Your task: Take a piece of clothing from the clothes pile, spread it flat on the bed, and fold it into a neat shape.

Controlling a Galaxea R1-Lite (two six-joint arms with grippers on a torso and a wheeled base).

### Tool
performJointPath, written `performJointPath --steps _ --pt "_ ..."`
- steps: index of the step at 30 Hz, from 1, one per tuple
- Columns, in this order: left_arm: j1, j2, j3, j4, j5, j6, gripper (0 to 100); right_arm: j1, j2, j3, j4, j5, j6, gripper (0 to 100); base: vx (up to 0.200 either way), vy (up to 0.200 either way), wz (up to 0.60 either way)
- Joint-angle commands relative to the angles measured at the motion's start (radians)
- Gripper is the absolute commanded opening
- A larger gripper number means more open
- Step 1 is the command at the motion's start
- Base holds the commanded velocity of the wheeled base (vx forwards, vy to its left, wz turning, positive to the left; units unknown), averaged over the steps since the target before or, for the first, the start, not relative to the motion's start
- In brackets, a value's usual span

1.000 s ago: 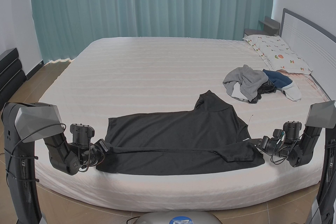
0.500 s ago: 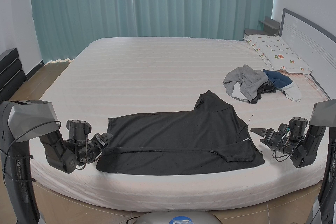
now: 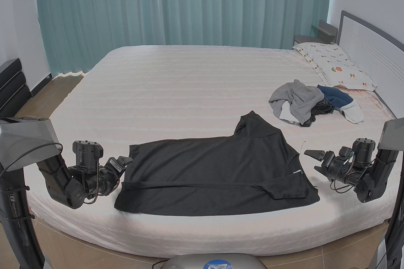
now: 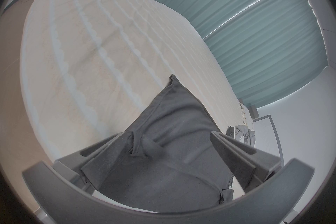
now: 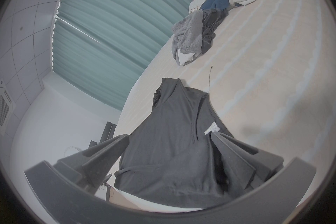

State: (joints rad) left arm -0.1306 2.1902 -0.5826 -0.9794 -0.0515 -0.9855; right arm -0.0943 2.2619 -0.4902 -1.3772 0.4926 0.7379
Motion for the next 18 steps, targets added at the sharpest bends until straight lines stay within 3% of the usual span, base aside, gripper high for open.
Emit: performJointPath --steps 1,9,18 --pt "-0.052 -0.021 0.036 0.001 -0.001 0.005 100 0.002 -0.005 0.002 0.000 -0.002 0.000 100 0.000 0.000 0.00" --pt "-0.142 -0.033 0.067 0.010 -0.002 0.007 100 0.016 -0.008 0.009 0.000 -0.005 0.000 100 0.000 0.000 0.00" --pt "-0.204 -0.018 0.009 0.130 0.002 0.039 100 0.021 -0.010 0.009 0.000 -0.005 0.000 100 0.000 0.000 0.00"
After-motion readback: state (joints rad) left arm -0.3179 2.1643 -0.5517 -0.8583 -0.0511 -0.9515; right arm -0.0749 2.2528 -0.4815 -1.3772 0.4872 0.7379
